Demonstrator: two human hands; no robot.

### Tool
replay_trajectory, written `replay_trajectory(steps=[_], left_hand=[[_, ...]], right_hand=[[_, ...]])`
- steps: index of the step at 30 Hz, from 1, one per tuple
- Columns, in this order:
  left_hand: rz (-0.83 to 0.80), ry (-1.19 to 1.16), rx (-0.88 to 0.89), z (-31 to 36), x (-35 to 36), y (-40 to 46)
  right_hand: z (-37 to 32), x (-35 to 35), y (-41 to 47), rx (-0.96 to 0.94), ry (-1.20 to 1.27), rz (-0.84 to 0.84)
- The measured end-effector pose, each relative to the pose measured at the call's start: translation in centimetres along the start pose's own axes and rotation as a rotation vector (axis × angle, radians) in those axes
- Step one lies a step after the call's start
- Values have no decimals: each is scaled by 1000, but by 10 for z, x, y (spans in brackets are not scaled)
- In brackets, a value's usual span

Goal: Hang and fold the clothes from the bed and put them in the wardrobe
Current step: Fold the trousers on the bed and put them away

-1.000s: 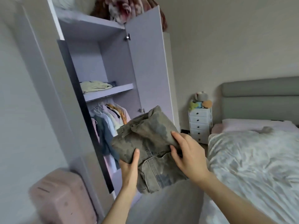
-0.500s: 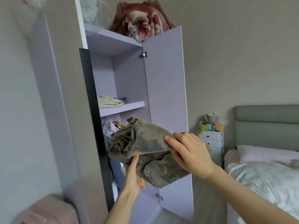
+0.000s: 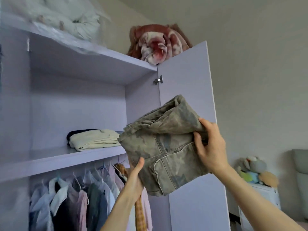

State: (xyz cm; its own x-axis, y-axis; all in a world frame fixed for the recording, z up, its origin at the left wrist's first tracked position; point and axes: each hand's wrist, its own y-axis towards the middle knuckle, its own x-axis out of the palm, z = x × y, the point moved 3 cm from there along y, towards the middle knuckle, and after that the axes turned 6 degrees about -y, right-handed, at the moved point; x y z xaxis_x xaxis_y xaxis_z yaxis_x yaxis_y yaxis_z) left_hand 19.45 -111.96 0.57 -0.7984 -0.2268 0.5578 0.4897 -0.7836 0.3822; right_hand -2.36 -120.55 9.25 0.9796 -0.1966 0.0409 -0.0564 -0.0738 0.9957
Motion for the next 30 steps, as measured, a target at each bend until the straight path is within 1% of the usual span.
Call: replay_trajectory(steps=[2, 3, 5, 6, 9, 11, 13, 15, 17, 19, 23, 26, 30], left_hand=[[1, -21, -73, -1, -1, 40], [13, -4, -68, 6, -2, 57], [24, 76, 29, 21, -6, 92], [63, 174, 101, 28, -7, 107], [302, 593, 372, 46, -8, 145], [459, 827, 503, 54, -12, 169], [625, 1086, 590, 65, -23, 195], [734, 1345, 680, 79, -35, 221], [769, 1510, 789, 98, -45, 252], [790, 1595, 861, 121, -57, 289], [787, 1698, 890, 165, -79, 355], [782, 1710, 869, 189, -106, 404], [821, 1753, 768, 201, -148, 465]], right_hand=[[31, 35, 18, 17, 48, -5], [43, 51, 24, 43, 67, 2], [70, 85, 30, 121, 120, 23], [84, 102, 31, 162, 142, 21], [114, 149, 34, 289, 210, -30], [126, 181, 37, 310, 181, -61], [130, 217, 44, 310, 152, -81], [132, 254, 53, 289, 135, -63], [135, 293, 66, 282, 118, -39], [139, 339, 83, 273, 108, -14], [142, 416, 117, 215, 92, 10], [151, 470, 136, 179, 79, -11], [174, 546, 150, 173, 91, -75]])
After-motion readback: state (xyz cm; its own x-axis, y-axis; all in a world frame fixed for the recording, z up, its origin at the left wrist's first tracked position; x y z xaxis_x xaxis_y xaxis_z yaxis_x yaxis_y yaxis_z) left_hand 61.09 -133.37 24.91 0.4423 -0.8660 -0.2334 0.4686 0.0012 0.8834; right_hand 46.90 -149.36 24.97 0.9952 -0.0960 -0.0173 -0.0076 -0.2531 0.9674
